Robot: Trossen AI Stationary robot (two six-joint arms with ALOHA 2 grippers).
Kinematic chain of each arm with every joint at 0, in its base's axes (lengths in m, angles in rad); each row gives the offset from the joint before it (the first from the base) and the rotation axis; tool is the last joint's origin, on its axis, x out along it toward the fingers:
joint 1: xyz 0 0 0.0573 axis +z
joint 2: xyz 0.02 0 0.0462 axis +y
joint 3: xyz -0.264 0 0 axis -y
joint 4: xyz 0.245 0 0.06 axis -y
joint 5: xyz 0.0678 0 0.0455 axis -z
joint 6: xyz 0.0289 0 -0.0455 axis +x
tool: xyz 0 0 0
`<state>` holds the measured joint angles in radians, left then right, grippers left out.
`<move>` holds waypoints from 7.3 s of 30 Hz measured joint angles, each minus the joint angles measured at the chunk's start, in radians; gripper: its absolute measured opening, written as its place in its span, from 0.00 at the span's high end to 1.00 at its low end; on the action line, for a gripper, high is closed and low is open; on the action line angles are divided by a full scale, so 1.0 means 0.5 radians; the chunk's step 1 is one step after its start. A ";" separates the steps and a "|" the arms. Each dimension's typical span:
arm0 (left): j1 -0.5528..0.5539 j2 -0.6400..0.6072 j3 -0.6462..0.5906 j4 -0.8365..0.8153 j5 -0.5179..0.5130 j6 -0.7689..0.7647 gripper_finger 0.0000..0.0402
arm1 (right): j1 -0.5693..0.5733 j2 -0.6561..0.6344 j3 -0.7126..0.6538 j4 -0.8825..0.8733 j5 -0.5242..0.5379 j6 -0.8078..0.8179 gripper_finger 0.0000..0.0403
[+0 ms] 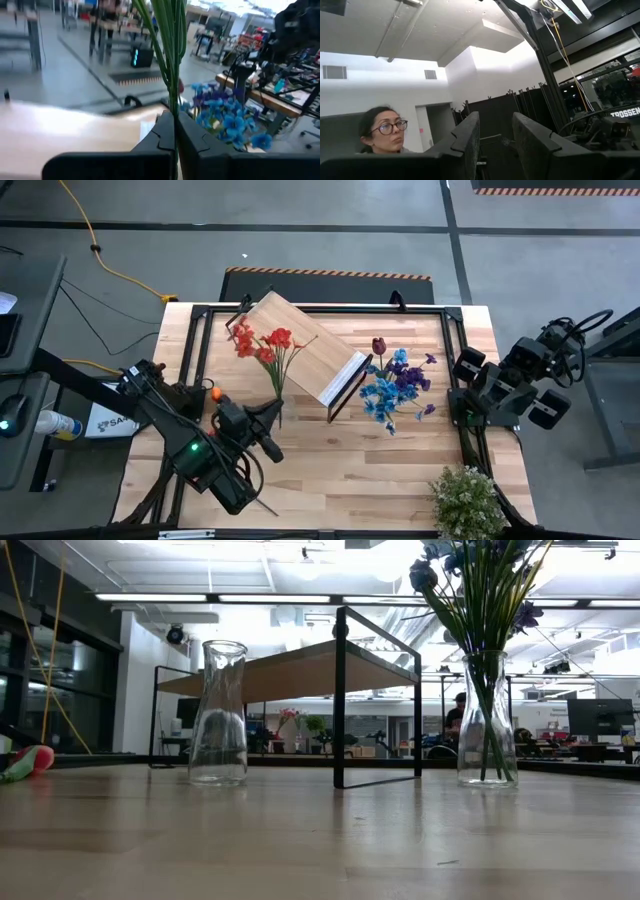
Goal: Pick and place flowers into a vace then onto a shelf
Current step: Put the top red flowers into the left transparent flower vase, then put the orange tulip into the left transparent flower vase
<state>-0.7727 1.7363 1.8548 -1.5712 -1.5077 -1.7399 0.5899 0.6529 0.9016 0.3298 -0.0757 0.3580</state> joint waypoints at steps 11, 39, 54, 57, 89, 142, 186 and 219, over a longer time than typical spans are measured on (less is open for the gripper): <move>0.002 0.000 -0.001 0.000 -0.132 0.329 0.92 | -0.001 0.000 0.000 -0.001 -0.008 -0.009 0.73; 0.266 0.061 -0.715 0.368 -0.124 -0.134 0.92 | -0.001 0.000 0.000 -0.008 0.028 -0.053 0.73; 0.384 0.061 -1.126 0.367 -0.124 -0.592 0.92 | -0.001 0.000 0.000 -0.008 0.195 -0.101 0.73; 0.412 0.061 -1.158 0.367 -0.125 -0.615 0.92 | -0.001 0.000 0.000 -0.009 0.235 -0.107 0.73; 0.441 0.061 -1.453 1.084 -0.038 -0.403 0.79 | -0.001 0.001 0.000 -0.022 0.372 -0.226 0.73; -0.302 -0.339 -1.444 1.925 1.102 -0.416 0.78 | -0.001 0.001 0.001 -0.146 0.336 -0.226 0.73; 0.406 -0.339 -1.622 0.588 2.565 -1.518 0.78 | -0.001 -0.002 0.000 -0.344 0.141 -0.226 0.73; 0.407 -0.339 -1.713 0.610 2.198 -1.329 0.78 | -0.001 -0.002 0.000 -0.344 0.145 -0.225 0.73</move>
<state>-0.5694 1.5669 0.9985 -1.2664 -0.4086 -2.4045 0.5896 0.6521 0.9016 0.1577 -0.0032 0.2455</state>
